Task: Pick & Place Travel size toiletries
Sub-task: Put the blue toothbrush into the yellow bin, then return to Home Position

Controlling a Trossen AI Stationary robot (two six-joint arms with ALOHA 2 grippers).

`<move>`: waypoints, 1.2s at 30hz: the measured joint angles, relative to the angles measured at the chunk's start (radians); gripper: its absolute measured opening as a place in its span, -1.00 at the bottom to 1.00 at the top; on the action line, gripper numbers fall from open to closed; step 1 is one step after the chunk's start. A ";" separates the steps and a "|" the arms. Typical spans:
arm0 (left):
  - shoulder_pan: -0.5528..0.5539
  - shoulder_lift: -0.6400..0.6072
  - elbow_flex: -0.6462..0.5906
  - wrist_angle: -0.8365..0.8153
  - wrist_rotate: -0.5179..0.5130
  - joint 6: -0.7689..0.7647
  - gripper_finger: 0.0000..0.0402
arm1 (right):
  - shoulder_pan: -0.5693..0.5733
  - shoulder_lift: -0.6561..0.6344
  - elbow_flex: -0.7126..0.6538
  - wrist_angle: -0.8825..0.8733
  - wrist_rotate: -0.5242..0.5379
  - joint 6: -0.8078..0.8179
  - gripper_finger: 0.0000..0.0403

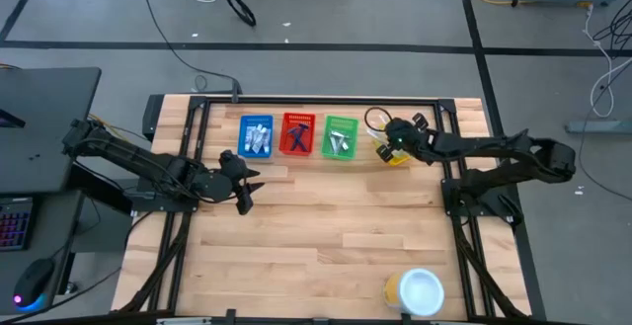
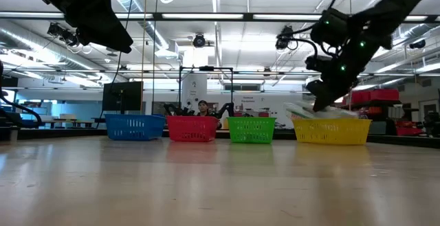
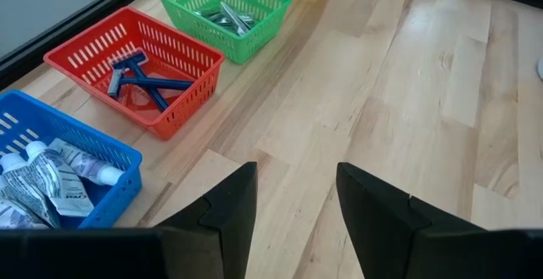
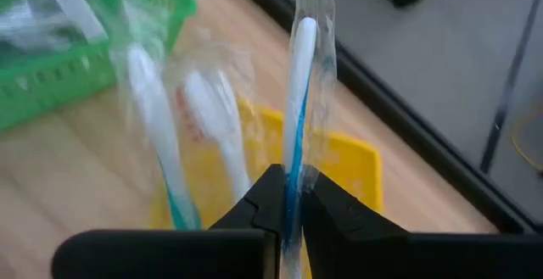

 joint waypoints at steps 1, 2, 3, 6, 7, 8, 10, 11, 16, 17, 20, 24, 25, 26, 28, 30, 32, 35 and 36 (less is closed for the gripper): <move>0.000 0.000 0.000 0.001 0.000 0.000 -0.15 | 0.001 0.000 -0.028 0.068 0.002 -0.011 -0.85; 0.000 0.000 0.000 0.001 0.000 0.000 -0.15 | 0.001 0.000 -0.055 0.128 -0.002 -0.021 -0.85; 0.000 0.000 0.000 0.001 0.000 0.000 -0.15 | 0.001 0.000 -0.078 0.173 -0.010 -0.029 -0.85; 0.000 0.000 0.000 0.001 0.000 -0.012 -0.15 | 0.001 0.000 -0.123 0.246 0.004 -0.053 -0.84; 0.000 0.000 0.000 0.001 0.000 -0.019 -0.15 | 0.001 0.000 -0.131 0.251 0.009 -0.073 -0.82; 0.000 0.000 0.000 0.002 -0.001 -0.024 -0.15 | 0.001 0.000 -0.138 0.245 0.009 -0.091 -0.80; 0.000 0.000 0.000 0.002 -0.001 -0.030 -0.15 | 0.001 0.000 -0.144 0.224 0.008 -0.101 -0.73; 0.000 0.000 0.000 0.002 -0.001 -0.030 -0.15 | 0.001 0.000 -0.145 0.217 0.007 -0.100 -0.69; 0.000 0.000 0.000 0.002 -0.012 -0.030 -0.15 | 0.001 0.000 -0.141 0.220 -0.012 -0.100 -0.45; 0.000 0.000 0.000 0.002 -0.012 -0.031 -0.15 | 0.001 0.000 -0.135 0.218 -0.009 -0.100 -0.40; 0.000 0.000 0.000 0.001 -0.008 -0.044 -0.15 | 0.001 0.000 -0.107 0.221 -0.005 -0.104 -0.28; 0.000 0.000 0.000 0.001 -0.010 -0.049 -0.15 | 0.011 0.000 -0.053 0.191 0.005 -0.139 -0.19; 0.000 0.000 0.000 0.001 -0.011 -0.047 -0.15 | 0.020 -0.001 -0.035 0.181 0.018 -0.146 -0.19; 0.000 -0.001 0.000 0.001 -0.012 -0.045 -0.15 | 0.032 -0.002 -0.014 0.170 0.029 -0.151 -0.18; 0.000 -0.009 0.000 -0.001 -0.013 -0.041 -0.15 | 0.061 -0.002 0.034 0.132 0.043 -0.153 -0.18; 0.000 -0.029 0.000 0.000 -0.014 -0.040 -0.15 | 0.101 -0.002 0.094 0.095 0.034 -0.153 -0.18; 0.000 -0.063 0.000 -0.004 -0.014 -0.019 -0.15 | 0.150 -0.002 0.153 0.060 0.013 -0.150 -0.19; 0.000 -0.137 0.000 -0.008 -0.016 0.057 -0.15 | 0.230 -0.002 0.249 0.022 -0.013 -0.144 -0.25; 0.000 -0.166 0.000 -0.013 -0.016 0.087 -0.15 | 0.258 -0.002 0.278 0.015 -0.016 -0.145 -0.29</move>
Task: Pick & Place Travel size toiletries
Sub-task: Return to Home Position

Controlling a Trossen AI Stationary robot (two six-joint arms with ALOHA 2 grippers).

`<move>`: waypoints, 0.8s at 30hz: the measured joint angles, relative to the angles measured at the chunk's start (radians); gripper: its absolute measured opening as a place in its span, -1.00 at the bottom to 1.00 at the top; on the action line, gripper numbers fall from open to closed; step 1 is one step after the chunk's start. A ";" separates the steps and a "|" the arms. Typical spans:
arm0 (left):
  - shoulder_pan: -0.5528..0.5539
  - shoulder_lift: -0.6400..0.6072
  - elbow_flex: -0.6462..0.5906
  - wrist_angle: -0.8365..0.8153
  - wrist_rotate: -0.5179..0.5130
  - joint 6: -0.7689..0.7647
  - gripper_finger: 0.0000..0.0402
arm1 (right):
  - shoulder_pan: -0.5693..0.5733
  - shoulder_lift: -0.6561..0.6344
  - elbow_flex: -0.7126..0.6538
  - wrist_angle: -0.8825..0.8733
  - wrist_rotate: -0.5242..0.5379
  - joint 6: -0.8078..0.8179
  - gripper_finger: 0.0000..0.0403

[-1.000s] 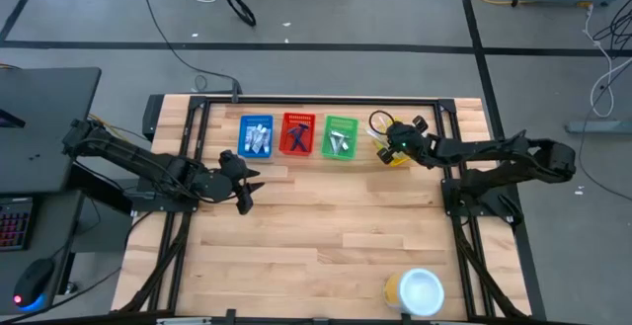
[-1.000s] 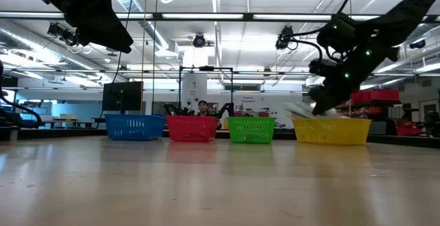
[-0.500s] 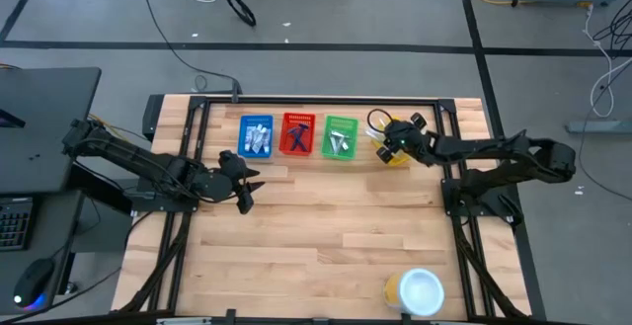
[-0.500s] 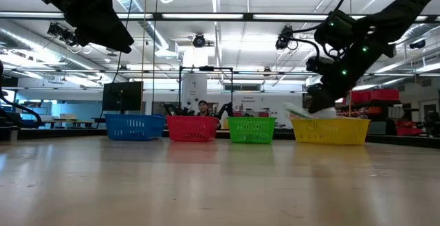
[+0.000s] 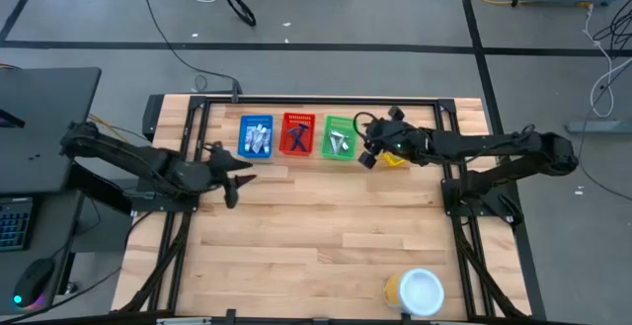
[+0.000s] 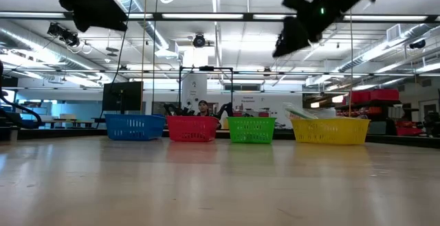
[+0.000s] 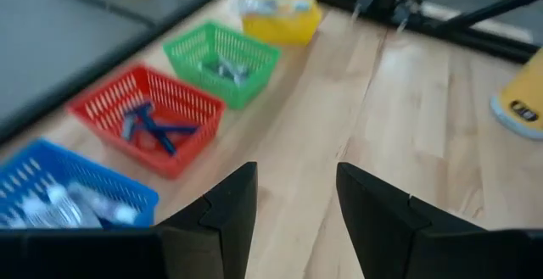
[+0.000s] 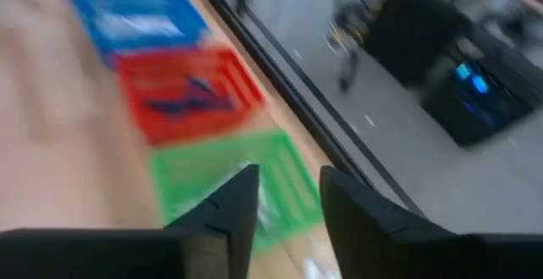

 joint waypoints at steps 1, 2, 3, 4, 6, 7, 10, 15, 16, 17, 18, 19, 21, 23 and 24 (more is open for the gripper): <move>0.000 -0.032 0.000 -0.004 -0.003 0.030 -0.15 | 0.029 0.000 0.028 -0.010 0.000 -0.005 -0.35; 0.000 -0.068 0.000 -0.015 -0.010 0.056 -0.15 | 0.055 -0.002 0.055 -0.025 -0.001 -0.011 -0.42; 0.000 -0.104 0.000 -0.031 -0.020 0.078 -0.15 | 0.082 -0.006 0.080 -0.042 -0.003 -0.022 -0.51; 0.000 -0.139 0.000 -0.044 -0.027 0.098 -0.15 | 0.108 -0.011 0.102 -0.050 -0.004 -0.038 -0.61; 0.000 -0.208 -0.001 -0.078 -0.031 0.141 -0.15 | 0.156 -0.031 0.132 -0.075 -0.040 -0.072 -0.83; 0.000 -0.240 -0.010 -0.080 -0.031 0.163 -0.15 | 0.175 -0.045 0.135 -0.092 -0.080 -0.096 -0.91; 0.000 -0.335 -0.065 -0.066 0.014 0.246 -0.15 | 0.223 -0.087 0.104 -0.119 -0.230 -0.141 -0.97; 0.000 -0.453 -0.252 0.201 0.230 0.418 -0.21 | 0.257 -0.165 -0.002 -0.052 -0.416 -0.143 -0.99; 0.000 -0.468 -0.293 0.280 0.280 0.455 -0.23 | 0.261 -0.180 -0.025 -0.024 -0.438 -0.137 -0.99; 0.000 -0.483 -0.333 0.346 0.331 0.485 -0.24 | 0.265 -0.198 -0.047 0.007 -0.450 -0.138 -0.99; 0.000 -0.495 -0.368 0.400 0.374 0.513 -0.26 | 0.266 -0.217 -0.067 0.036 -0.463 -0.149 -0.99; -0.001 -0.504 -0.395 0.443 0.412 0.534 -0.27 | 0.267 -0.240 -0.086 0.054 -0.466 -0.164 -0.99; -0.001 -0.530 -0.430 0.496 0.442 0.581 -0.30 | 0.266 -0.294 -0.126 0.075 -0.465 -0.192 -0.99; 0.000 -0.559 -0.446 0.518 0.419 0.613 -0.32 | 0.256 -0.354 -0.173 0.096 -0.466 -0.192 -0.99; 0.000 -0.570 -0.450 0.537 0.400 0.626 -0.33 | 0.251 -0.384 -0.201 0.107 -0.466 -0.180 -0.99</move>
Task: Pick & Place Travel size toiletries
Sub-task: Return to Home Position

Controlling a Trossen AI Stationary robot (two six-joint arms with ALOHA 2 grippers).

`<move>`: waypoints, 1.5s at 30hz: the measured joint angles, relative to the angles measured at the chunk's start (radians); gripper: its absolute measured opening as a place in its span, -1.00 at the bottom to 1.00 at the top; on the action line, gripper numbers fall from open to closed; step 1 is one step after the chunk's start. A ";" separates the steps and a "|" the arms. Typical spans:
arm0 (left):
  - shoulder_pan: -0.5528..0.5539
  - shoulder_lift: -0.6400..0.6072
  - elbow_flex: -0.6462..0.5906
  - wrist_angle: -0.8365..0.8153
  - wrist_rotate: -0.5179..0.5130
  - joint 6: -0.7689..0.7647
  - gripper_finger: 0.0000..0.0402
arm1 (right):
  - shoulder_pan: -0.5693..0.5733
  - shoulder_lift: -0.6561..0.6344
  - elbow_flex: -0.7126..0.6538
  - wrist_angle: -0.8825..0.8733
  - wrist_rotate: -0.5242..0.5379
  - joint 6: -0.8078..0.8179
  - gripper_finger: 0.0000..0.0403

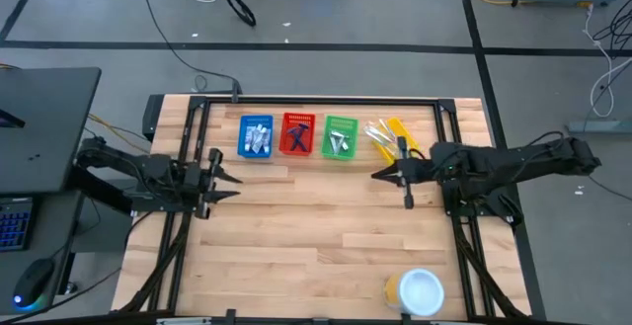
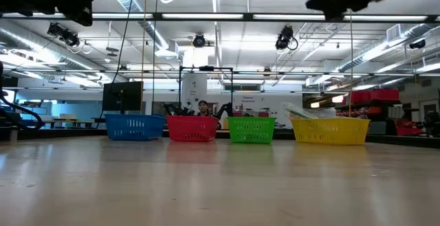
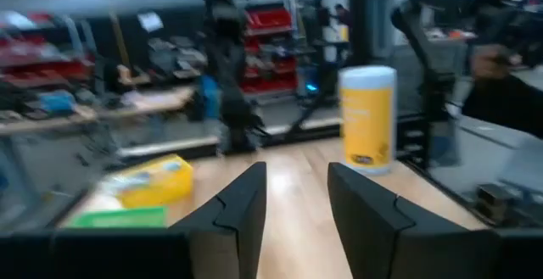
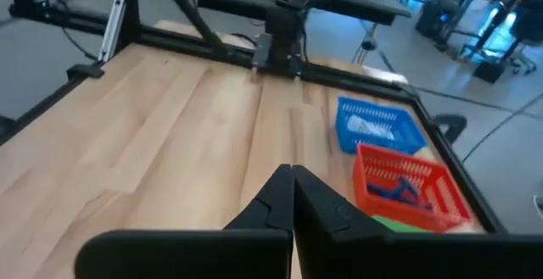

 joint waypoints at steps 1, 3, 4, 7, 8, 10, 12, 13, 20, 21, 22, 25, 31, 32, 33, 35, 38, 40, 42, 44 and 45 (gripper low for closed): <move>0.000 -0.011 -0.003 0.007 -0.018 0.016 -0.33 | -0.002 -0.032 -0.030 0.006 0.000 0.016 -0.99; 0.001 -0.034 -0.011 -0.008 -0.029 0.043 -0.35 | -0.005 -0.096 -0.099 0.030 0.000 0.043 -0.99; 0.000 -0.044 -0.011 -0.017 -0.028 0.051 -0.36 | -0.006 -0.130 -0.134 0.046 -0.001 0.047 -0.99; 0.000 -0.071 -0.010 -0.054 -0.028 0.054 -0.37 | -0.006 -0.229 -0.222 0.122 -0.031 0.051 -0.99; 0.000 -0.077 -0.010 -0.067 -0.028 0.054 -0.38 | -0.006 -0.262 -0.246 0.142 -0.052 0.050 -0.99; 0.000 -0.087 -0.011 -0.079 -0.028 0.055 -0.39 | -0.006 -0.322 -0.286 0.170 -0.087 0.050 -0.99; 0.000 -0.094 -0.010 -0.079 -0.028 0.062 -0.40 | -0.006 -0.380 -0.318 0.173 -0.084 0.050 -1.00; 0.000 -0.095 -0.010 -0.079 -0.028 0.062 -0.41 | -0.006 -0.410 -0.330 0.169 -0.073 0.050 -1.00; 0.000 -0.096 -0.087 -0.004 -0.028 0.028 -0.43 | -0.006 -0.572 -0.455 0.208 -0.052 0.057 -1.00; 0.000 -0.096 -0.109 0.041 -0.031 0.029 -0.43 | -0.006 -0.589 -0.474 0.225 -0.052 0.059 -1.00; 0.000 -0.096 -0.128 0.084 -0.031 0.037 -0.43 | -0.006 -0.605 -0.491 0.236 -0.054 0.063 -1.00; 0.000 -0.097 -0.165 0.154 -0.031 0.071 -0.43 | -0.006 -0.639 -0.553 0.308 -0.062 0.085 -1.00; 0.000 -0.097 -0.179 0.124 -0.031 0.043 -0.43 | -0.006 -0.677 -0.606 0.353 -0.062 0.098 -1.00; 0.000 -0.097 -0.179 0.121 -0.031 0.032 -0.43 | -0.006 -0.678 -0.606 0.354 -0.062 0.098 -1.00; 0.000 -0.097 -0.179 0.123 -0.031 0.026 -0.43 | -0.006 -0.678 -0.606 0.354 -0.062 0.098 -1.00; 0.000 -0.097 -0.179 0.122 -0.020 0.023 -0.43 | -0.006 -0.678 -0.606 0.349 -0.061 0.097 -1.00; 0.000 -0.097 -0.179 0.117 0.015 0.020 -0.43 | -0.006 -0.678 -0.606 0.331 -0.049 0.114 -1.00; 0.000 -0.097 -0.179 0.107 0.039 0.020 -0.43 | -0.006 -0.678 -0.606 0.330 -0.036 0.139 -0.99; 0.000 -0.097 -0.179 0.096 0.057 0.021 -0.43 | -0.006 -0.678 -0.606 0.331 -0.026 0.150 -0.99; 0.000 -0.097 -0.180 0.096 0.057 0.010 -0.43 | -0.006 -0.678 -0.606 0.331 -0.025 0.151 -0.99; 0.000 -0.097 -0.180 0.096 0.057 -0.002 -0.43 | -0.006 -0.678 -0.606 0.331 -0.025 0.151 -0.99</move>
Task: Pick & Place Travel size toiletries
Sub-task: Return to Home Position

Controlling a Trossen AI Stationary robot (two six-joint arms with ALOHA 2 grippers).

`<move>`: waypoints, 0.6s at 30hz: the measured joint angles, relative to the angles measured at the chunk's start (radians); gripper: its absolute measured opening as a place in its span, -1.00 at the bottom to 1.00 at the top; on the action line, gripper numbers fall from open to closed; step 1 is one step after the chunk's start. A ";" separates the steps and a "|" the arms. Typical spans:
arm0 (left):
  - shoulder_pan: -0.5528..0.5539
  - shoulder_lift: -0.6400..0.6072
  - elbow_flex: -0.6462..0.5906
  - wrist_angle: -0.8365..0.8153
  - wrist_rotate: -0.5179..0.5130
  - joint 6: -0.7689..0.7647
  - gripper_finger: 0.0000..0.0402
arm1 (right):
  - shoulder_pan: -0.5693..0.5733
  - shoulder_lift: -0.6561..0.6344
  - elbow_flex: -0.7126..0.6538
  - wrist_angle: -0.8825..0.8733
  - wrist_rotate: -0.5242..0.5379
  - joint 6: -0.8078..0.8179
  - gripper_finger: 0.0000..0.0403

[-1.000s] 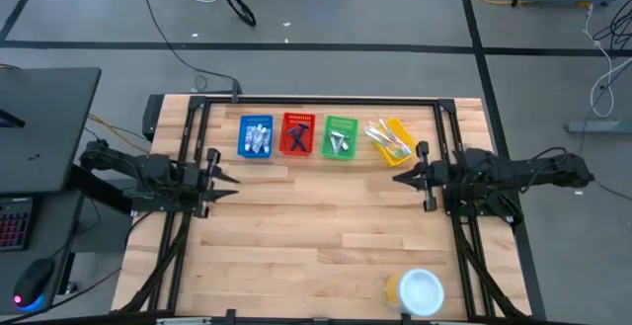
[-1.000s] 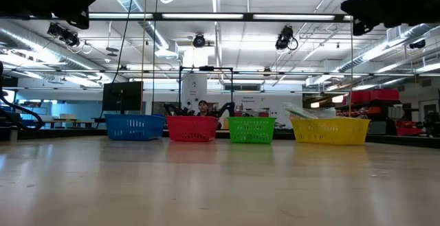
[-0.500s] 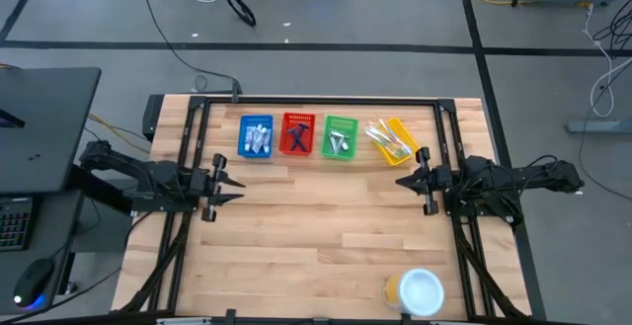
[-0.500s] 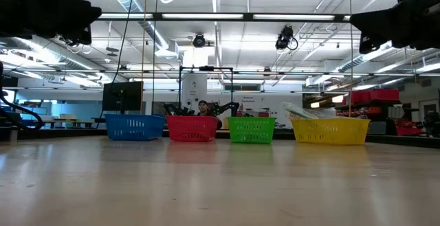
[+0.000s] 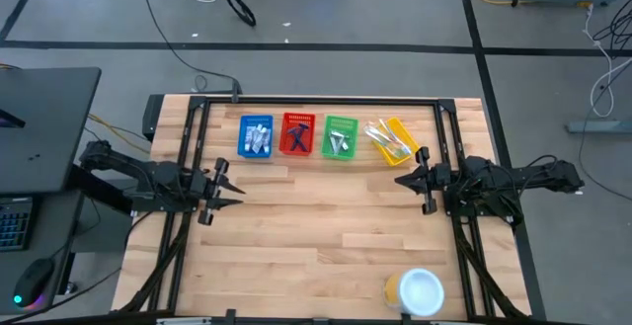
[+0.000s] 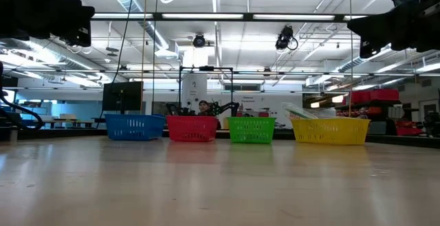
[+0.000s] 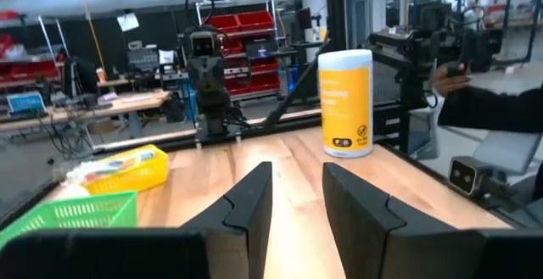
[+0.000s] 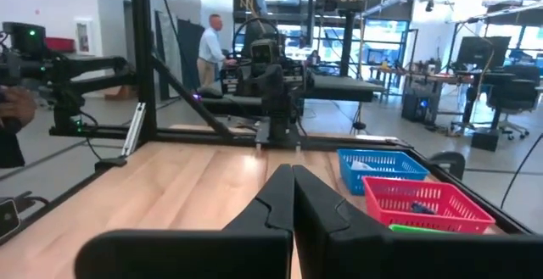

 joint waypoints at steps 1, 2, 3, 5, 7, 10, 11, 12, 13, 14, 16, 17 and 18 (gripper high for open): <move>0.000 0.000 0.000 0.000 -0.001 -0.011 -0.43 | 0.000 0.000 0.000 0.001 0.004 0.000 -0.99; 0.000 0.000 0.000 0.001 -0.001 -0.027 -0.43 | 0.000 0.000 0.000 0.003 0.014 -0.001 -0.99; 0.000 0.000 0.000 0.001 -0.002 -0.035 -0.43 | 0.000 0.000 0.000 0.006 0.027 -0.006 -0.99; 0.000 0.000 0.000 0.000 -0.002 -0.060 -0.43 | 0.000 0.000 0.000 0.003 0.046 -0.012 -0.99; 0.000 0.000 0.000 0.001 -0.003 -0.067 -0.43 | 0.000 0.000 0.000 -0.001 0.051 -0.010 -0.99; 0.000 0.000 0.000 0.011 -0.006 -0.044 -0.43 | 0.000 0.000 0.000 0.001 0.051 -0.008 -0.99; 0.000 0.000 0.000 0.010 -0.005 -0.019 -0.43 | 0.000 0.000 0.000 0.001 0.051 -0.008 -0.99; 0.000 0.000 0.000 0.008 -0.006 0.009 -0.43 | 0.000 0.000 0.000 0.001 0.051 -0.008 -0.99; 0.000 0.000 0.000 0.009 -0.006 0.031 -0.43 | 0.000 0.000 0.000 0.000 0.051 -0.008 -0.99; 0.000 0.000 0.000 0.009 -0.006 0.041 -0.43 | 0.000 0.000 0.000 0.000 0.051 -0.008 -0.99; 0.000 0.000 0.000 0.009 -0.006 0.047 -0.43 | 0.000 0.000 0.000 0.000 0.051 -0.008 -0.99; 0.000 0.000 0.000 0.009 -0.006 0.046 -0.43 | 0.000 0.000 0.000 0.000 0.051 -0.008 -0.99; 0.000 0.000 -0.001 0.009 -0.006 0.039 -0.43 | 0.000 0.000 0.000 0.000 0.051 -0.008 -0.99</move>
